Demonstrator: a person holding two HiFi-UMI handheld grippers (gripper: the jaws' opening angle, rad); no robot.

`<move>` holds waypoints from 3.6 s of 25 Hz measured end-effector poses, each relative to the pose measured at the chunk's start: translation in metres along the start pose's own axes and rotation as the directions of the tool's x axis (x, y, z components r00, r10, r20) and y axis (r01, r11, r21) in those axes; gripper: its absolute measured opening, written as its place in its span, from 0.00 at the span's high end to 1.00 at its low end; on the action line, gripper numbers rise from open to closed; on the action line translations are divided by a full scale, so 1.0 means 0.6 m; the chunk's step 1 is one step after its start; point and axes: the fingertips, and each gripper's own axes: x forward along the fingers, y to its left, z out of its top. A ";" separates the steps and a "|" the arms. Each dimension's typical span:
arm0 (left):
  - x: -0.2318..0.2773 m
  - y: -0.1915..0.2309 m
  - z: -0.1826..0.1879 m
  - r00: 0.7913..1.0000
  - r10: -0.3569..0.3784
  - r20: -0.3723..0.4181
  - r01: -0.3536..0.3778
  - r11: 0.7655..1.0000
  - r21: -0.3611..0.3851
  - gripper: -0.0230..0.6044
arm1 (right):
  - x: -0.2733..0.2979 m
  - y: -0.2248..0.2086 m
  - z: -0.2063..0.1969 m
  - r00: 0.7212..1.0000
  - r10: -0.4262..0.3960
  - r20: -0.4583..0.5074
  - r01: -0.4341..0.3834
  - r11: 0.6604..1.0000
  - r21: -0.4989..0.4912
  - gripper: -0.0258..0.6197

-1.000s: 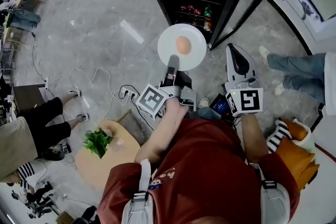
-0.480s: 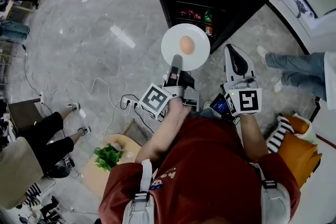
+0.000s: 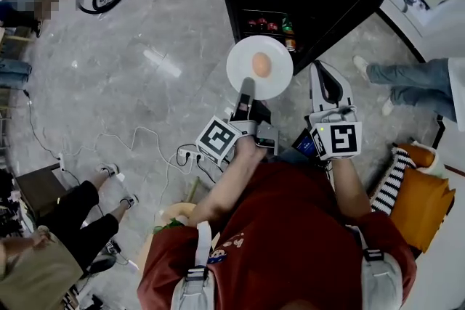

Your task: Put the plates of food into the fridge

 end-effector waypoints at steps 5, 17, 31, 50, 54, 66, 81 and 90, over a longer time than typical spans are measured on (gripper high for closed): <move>0.020 0.001 0.018 0.999 0.001 -0.034 -0.001 1.000 0.005 0.93 | 0.016 0.004 0.003 0.999 -0.041 -0.004 0.041 0.999 -0.004 0.94; 0.061 0.018 -0.009 0.999 0.024 -0.044 -0.023 0.999 0.030 0.93 | 0.026 -0.034 -0.030 0.998 -0.062 -0.020 0.062 0.998 0.011 0.94; 0.135 0.078 -0.055 0.998 0.070 -0.004 -0.070 0.997 0.022 0.93 | 0.089 -0.117 -0.114 0.999 -0.016 -0.039 0.015 1.000 -0.020 0.94; 0.238 0.212 -0.048 0.995 0.057 0.081 -0.055 0.998 -0.023 0.93 | 0.185 -0.139 -0.275 0.999 0.002 -0.047 -0.002 1.000 -0.017 0.94; 0.249 0.242 -0.042 0.994 0.064 0.091 -0.062 0.998 -0.020 0.93 | 0.197 -0.137 -0.302 0.999 -0.004 -0.041 0.004 1.000 -0.008 0.94; 0.301 0.320 -0.031 0.993 0.043 0.111 -0.043 0.999 0.005 0.93 | 0.216 -0.139 -0.385 0.999 -0.021 -0.028 0.022 1.000 0.016 0.94; 0.365 0.339 -0.025 0.992 0.025 0.125 -0.028 0.999 0.026 0.93 | 0.263 -0.163 -0.419 1.000 -0.024 -0.020 0.024 1.000 0.020 0.94; 0.405 0.346 -0.022 0.990 0.040 0.134 -0.046 0.998 0.038 0.93 | 0.282 -0.180 -0.434 0.999 -0.015 -0.038 0.016 1.000 0.025 0.94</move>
